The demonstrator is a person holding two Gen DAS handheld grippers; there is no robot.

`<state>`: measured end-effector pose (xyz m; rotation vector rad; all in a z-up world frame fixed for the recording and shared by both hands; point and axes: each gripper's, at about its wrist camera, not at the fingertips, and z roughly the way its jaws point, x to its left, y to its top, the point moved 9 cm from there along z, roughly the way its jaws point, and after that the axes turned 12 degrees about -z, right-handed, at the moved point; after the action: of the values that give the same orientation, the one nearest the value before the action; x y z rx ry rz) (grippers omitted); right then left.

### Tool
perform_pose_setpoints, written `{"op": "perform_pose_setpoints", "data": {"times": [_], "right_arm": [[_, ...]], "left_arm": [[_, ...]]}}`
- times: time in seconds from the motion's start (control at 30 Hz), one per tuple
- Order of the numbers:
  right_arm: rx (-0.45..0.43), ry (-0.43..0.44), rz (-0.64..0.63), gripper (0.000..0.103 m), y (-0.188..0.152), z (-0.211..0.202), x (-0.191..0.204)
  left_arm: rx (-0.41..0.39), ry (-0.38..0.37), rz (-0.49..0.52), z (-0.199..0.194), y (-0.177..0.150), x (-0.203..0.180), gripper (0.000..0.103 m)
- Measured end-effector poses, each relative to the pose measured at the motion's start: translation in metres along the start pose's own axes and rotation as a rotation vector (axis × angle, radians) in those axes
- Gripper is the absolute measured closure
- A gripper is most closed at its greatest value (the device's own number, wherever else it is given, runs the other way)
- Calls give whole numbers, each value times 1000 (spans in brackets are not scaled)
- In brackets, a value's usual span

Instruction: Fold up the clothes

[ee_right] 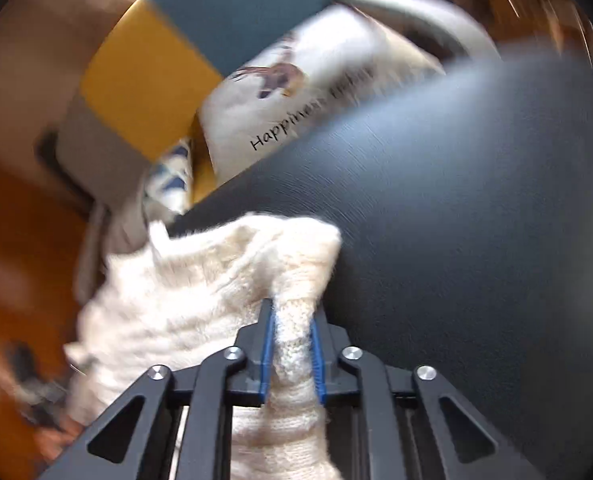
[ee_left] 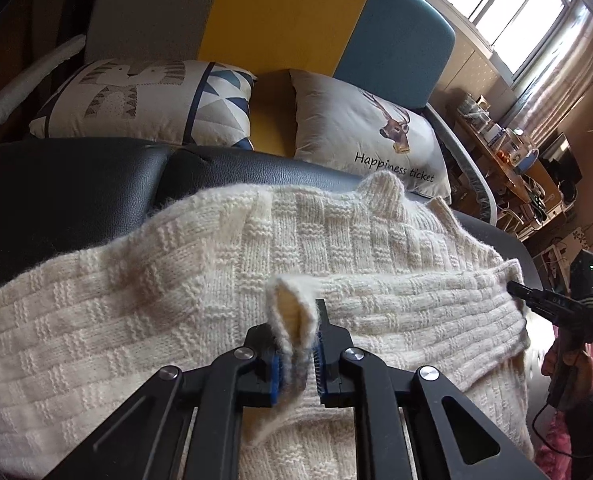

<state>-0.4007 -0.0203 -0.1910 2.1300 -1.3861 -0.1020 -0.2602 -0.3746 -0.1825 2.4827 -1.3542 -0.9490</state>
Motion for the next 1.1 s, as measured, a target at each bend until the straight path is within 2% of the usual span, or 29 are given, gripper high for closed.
{"op": "perform_pose_setpoints", "data": {"times": [0.03,0.07,0.13,0.27,0.33,0.4,0.47,0.53,0.6,0.67,0.77,0.8,0.83,0.9,1.0,1.1], "right_arm": [[6,-74,-100,92,5,-4,8],[39,-97,-111,92,1,0,5],[80,-119,-96,92,-10,8,-5],[35,-85,-1,92,-16,2,-18],[17,-44,51,86,-18,-1,-22],[12,12,123,82,-19,0,-28],[-8,-1,138,81,-18,-14,-31],[-101,-56,67,81,-9,-41,-21],[-147,-60,4,80,-5,-57,-5],[-120,-9,-33,80,-7,-54,14],[-44,30,-62,80,-23,-38,35],[-30,44,-58,80,-30,-35,41],[-26,46,-54,80,-35,-31,43],[-26,27,-46,80,-41,-28,41],[1,-30,-34,84,-48,-19,26],[-15,-8,-9,83,-45,-19,26]], "left_arm": [[-2,1,1,1,1,-2,79],[5,15,-1,4,0,-1,74],[19,25,2,11,-2,-1,74],[38,3,-26,14,-2,5,74],[46,-26,-62,10,1,9,74],[60,-82,-118,2,4,15,68],[55,-107,-161,-7,9,24,64],[49,-106,-171,-15,12,34,64],[69,-122,-173,-18,9,37,64],[90,-130,-156,-18,2,34,64],[103,-111,-103,-12,-12,21,68],[97,-89,-79,-10,-15,18,89],[91,-67,-55,-9,-18,15,98],[56,-30,-40,-10,-17,14,98],[13,-6,-73,-11,-6,20,97],[15,25,-77,-3,-4,24,97]]}}
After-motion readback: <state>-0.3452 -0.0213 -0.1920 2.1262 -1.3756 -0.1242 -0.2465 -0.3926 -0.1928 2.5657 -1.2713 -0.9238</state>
